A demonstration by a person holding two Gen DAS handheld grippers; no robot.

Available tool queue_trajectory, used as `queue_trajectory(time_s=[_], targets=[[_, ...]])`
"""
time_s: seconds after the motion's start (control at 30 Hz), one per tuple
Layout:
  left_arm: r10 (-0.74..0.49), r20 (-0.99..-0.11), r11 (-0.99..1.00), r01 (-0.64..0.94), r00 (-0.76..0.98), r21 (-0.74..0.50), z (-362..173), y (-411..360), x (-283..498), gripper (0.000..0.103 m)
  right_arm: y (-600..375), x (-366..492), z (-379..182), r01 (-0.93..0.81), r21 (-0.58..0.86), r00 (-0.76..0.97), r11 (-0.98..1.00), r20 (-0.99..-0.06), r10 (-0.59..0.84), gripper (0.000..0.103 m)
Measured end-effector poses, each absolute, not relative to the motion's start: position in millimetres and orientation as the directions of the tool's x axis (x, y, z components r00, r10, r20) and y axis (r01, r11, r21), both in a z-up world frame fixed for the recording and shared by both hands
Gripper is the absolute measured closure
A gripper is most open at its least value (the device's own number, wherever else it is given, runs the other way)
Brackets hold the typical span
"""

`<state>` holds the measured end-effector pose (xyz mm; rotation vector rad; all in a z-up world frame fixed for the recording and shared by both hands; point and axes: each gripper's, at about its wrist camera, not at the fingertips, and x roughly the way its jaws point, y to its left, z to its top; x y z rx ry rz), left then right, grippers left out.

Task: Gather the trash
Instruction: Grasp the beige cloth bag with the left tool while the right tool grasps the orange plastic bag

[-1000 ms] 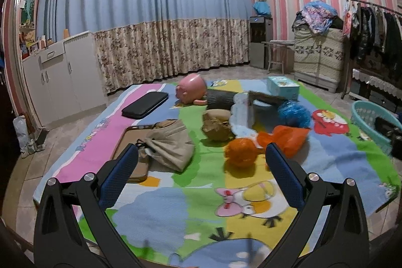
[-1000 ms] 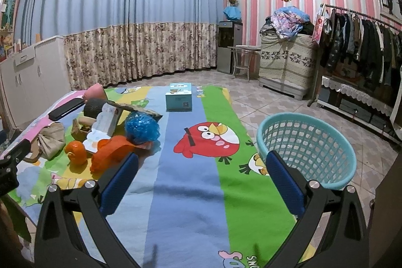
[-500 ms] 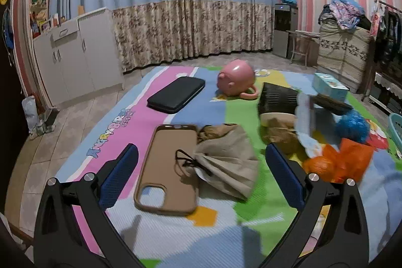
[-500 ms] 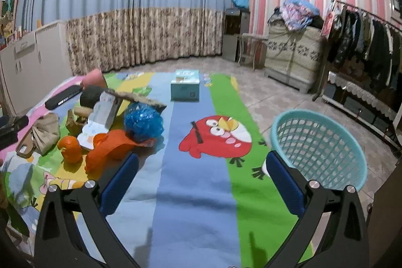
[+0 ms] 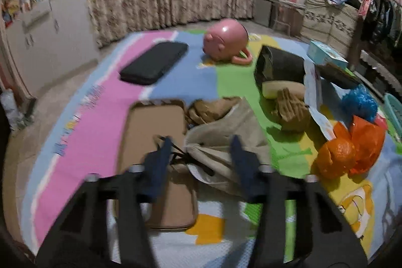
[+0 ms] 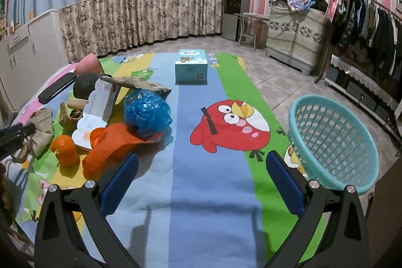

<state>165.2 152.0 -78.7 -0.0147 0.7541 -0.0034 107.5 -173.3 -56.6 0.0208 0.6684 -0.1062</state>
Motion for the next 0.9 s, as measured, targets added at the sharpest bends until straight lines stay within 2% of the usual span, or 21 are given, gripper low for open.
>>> queue_trajectory(time_s=[0.07, 0.13, 0.3, 0.53, 0.67, 0.9], targets=[[-0.032, -0.679, 0.999, 0.007, 0.733, -0.040, -78.7, 153.3, 163.0, 0.071, -170.7, 107.3, -56.5, 0.102, -0.023, 0.782, 0.994, -0.616, -0.095, 0.004], [-0.046, -0.670, 0.999, 0.030, 0.741, -0.036, -77.0, 151.1, 158.8, 0.086, -168.0, 107.5, -56.7, 0.101, -0.033, 0.783, 0.994, -0.614, -0.100, 0.004], [-0.072, -0.642, 0.997, 0.047, 0.763, -0.056, -62.5, 154.4, 146.0, 0.096, -160.0, 108.9, -57.7, 0.081, -0.040, 0.779, 0.996, -0.621, -0.089, 0.004], [-0.066, -0.564, 0.998, 0.054, 0.823, -0.037, -23.8, 164.7, 119.3, 0.098, -142.4, 111.7, -54.7, 0.048, -0.061, 0.781, 0.997, -0.619, -0.076, 0.004], [-0.005, -0.526, 0.999, 0.022, 0.851, 0.027, -10.6, 170.1, 111.6, 0.098, -128.6, 117.2, -55.3, 0.018, -0.064, 0.782, 0.998, -0.620, -0.054, 0.004], [0.045, -0.525, 0.999, -0.030, 0.850, 0.036, -11.6, 190.0, 111.4, 0.098, -101.7, 137.6, -61.4, -0.034, -0.085, 0.755, 0.996, -0.655, -0.030, 0.004]])
